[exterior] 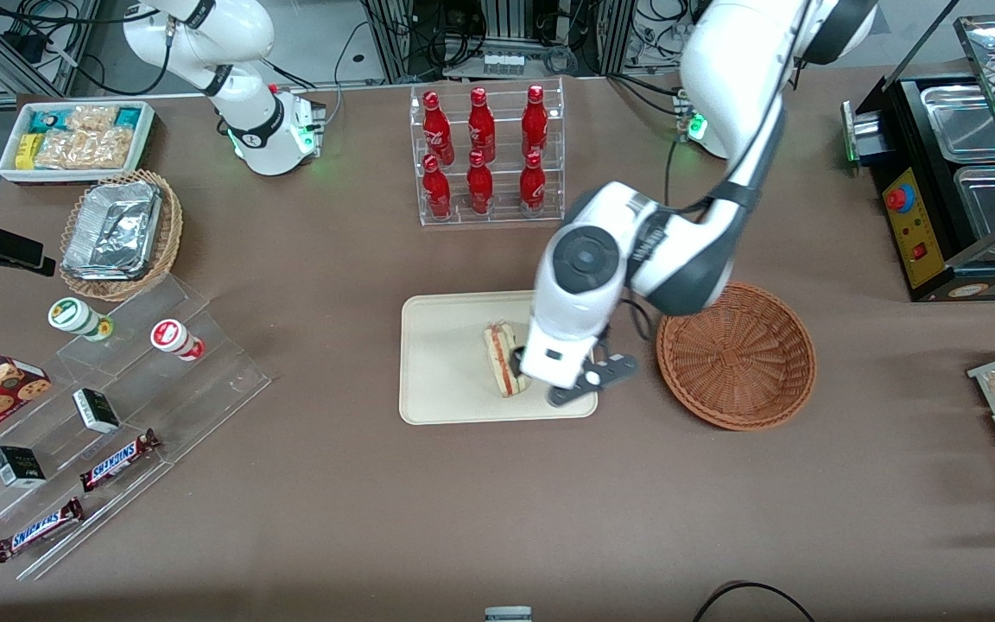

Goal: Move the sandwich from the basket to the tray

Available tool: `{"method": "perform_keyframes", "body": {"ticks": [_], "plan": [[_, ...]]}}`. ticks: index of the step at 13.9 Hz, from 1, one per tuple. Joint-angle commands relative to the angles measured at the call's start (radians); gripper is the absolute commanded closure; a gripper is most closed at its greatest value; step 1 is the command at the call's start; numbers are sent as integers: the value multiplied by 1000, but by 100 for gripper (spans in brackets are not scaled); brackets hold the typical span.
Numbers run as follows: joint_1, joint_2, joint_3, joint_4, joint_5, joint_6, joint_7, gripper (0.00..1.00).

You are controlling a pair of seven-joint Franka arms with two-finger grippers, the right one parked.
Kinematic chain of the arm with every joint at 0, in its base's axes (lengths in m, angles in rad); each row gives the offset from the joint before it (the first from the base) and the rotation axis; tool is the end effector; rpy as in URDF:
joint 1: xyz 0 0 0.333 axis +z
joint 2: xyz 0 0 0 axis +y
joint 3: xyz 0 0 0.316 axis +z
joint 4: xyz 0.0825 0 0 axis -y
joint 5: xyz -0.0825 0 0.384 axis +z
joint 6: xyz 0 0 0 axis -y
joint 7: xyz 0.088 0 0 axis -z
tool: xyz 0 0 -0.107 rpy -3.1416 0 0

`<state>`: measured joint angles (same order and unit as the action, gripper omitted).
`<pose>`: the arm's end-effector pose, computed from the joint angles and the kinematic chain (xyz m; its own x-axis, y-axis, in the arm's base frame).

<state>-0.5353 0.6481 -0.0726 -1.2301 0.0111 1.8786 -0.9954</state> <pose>0.6117 -0.4083 0.3914 0.9213 0.3880 -0.0269 0.3885 -0.9212 0.0196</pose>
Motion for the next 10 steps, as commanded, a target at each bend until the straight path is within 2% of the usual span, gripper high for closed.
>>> {"method": "perform_keyframes", "body": {"ticks": [1, 7, 10], "plan": [[72, -111, -6, -113, 4, -35, 131, 0], [228, -286, -7, -314, -6, -42, 441, 0], [284, -361, -7, -353, -7, -111, 569, 0]]}}
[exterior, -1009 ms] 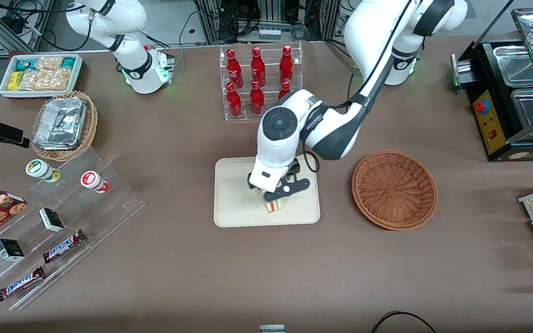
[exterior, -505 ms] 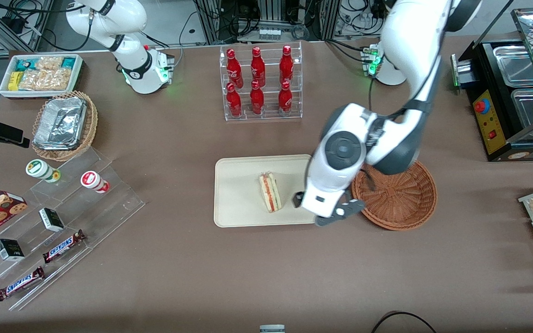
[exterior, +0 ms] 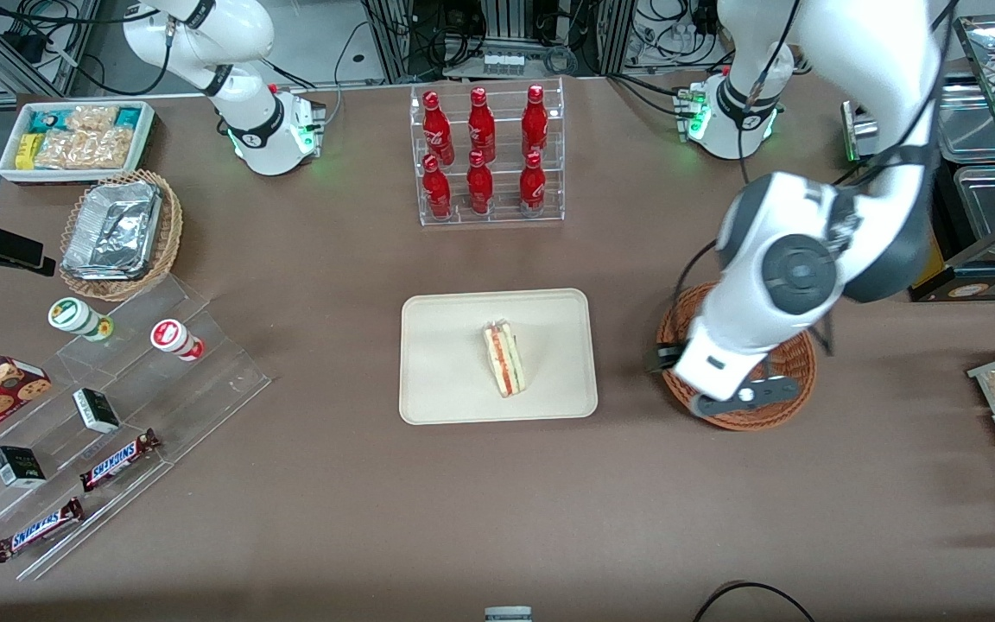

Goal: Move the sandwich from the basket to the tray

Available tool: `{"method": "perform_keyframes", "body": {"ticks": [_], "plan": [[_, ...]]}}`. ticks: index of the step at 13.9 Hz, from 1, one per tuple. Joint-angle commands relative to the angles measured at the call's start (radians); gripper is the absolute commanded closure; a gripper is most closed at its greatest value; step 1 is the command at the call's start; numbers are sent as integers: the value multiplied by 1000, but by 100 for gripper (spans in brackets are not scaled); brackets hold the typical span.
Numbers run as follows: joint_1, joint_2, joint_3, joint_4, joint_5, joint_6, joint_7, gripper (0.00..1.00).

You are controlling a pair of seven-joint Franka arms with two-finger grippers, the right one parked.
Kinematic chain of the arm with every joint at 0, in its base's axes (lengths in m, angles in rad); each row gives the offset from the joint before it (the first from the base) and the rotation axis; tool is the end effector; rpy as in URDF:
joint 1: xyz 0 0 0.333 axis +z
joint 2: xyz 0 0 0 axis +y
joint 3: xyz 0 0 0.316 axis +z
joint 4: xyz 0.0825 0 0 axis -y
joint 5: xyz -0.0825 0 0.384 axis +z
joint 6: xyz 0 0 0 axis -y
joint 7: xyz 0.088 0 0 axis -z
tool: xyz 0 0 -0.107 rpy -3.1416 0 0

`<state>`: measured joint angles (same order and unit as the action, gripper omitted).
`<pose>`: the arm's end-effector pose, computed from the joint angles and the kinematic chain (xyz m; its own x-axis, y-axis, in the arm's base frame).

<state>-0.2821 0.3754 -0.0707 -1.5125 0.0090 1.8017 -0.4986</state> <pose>0.6232 -0.2222 0.4417 0.9856 0.1472 -0.0831 0.1455 -0.9890 -0.0255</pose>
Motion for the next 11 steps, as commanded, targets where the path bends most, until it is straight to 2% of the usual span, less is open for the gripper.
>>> {"method": "perform_keyframes", "body": {"ticks": [1, 8, 11], "plan": [[70, -117, -9, -75, -6, -60, 128, 0], [263, -314, -26, -80, -14, -277, 515, 0], [322, -381, -27, -75, -14, -349, 575, 0]]}}
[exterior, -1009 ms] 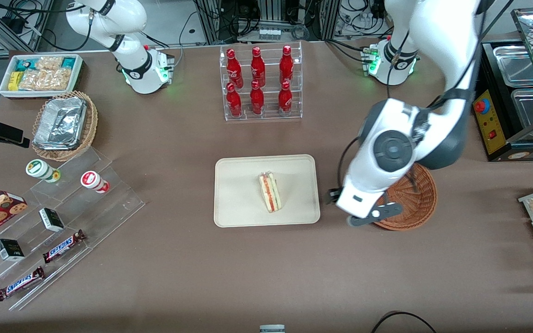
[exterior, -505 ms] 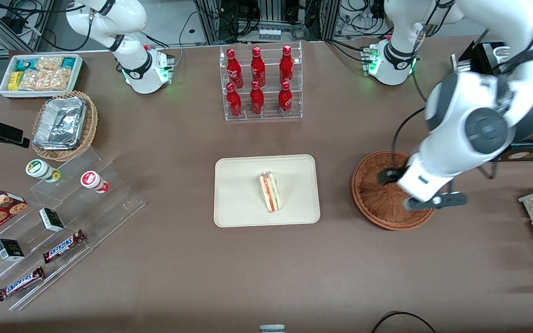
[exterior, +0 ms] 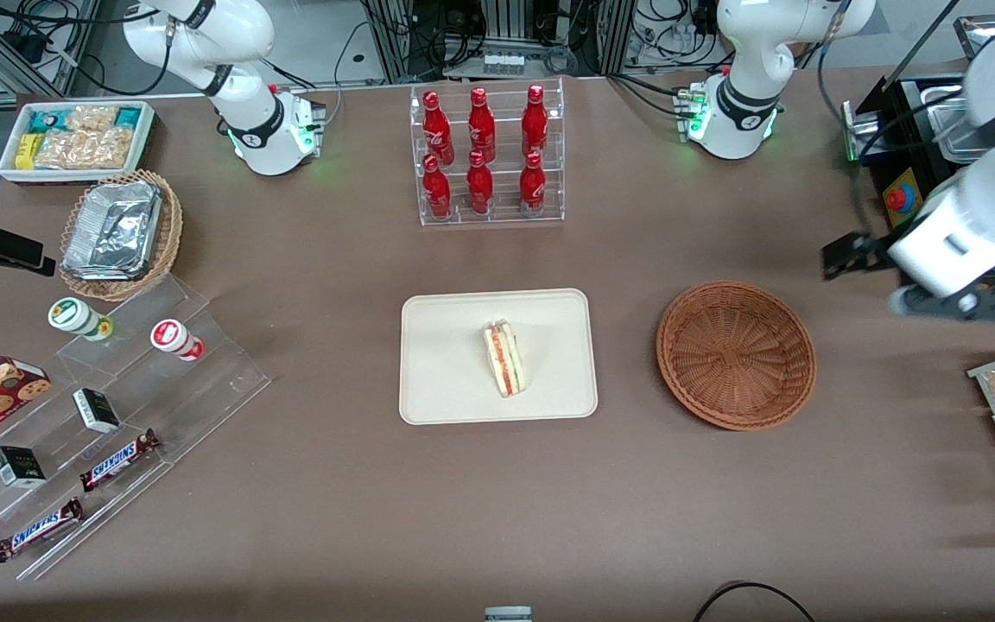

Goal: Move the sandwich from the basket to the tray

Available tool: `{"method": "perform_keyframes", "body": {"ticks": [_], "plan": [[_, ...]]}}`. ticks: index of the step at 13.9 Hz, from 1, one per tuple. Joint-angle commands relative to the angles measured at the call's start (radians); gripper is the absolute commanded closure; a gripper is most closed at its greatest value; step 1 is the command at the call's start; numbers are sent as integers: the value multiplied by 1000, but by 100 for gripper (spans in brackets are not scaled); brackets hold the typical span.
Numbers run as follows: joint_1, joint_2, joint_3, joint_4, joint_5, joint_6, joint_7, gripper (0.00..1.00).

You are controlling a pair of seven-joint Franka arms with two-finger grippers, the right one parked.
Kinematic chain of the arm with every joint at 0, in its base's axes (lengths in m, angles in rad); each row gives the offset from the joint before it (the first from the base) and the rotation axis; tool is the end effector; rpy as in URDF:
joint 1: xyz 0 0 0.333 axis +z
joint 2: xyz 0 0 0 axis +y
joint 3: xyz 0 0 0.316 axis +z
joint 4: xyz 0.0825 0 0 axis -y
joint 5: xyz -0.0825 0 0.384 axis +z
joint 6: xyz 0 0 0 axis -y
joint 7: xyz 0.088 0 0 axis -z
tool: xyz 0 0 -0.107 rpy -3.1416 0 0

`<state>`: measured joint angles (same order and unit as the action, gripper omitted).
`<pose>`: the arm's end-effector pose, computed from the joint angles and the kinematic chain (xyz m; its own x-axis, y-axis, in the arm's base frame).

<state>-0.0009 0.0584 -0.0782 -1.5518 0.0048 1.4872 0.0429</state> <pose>0.5603 -0.0426 0.5941 0.9851 -0.1211 -0.1224 -0.1214 -0.9926 0.0050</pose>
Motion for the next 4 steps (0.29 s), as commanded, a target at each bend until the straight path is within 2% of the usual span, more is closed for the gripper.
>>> {"method": "perform_keyframes", "body": {"ticks": [1, 4], "plan": [[54, -84, -20, -33, -9, -53, 37, 0], [75, -111, -20, -21, -8, -91, 52, 0]]}}
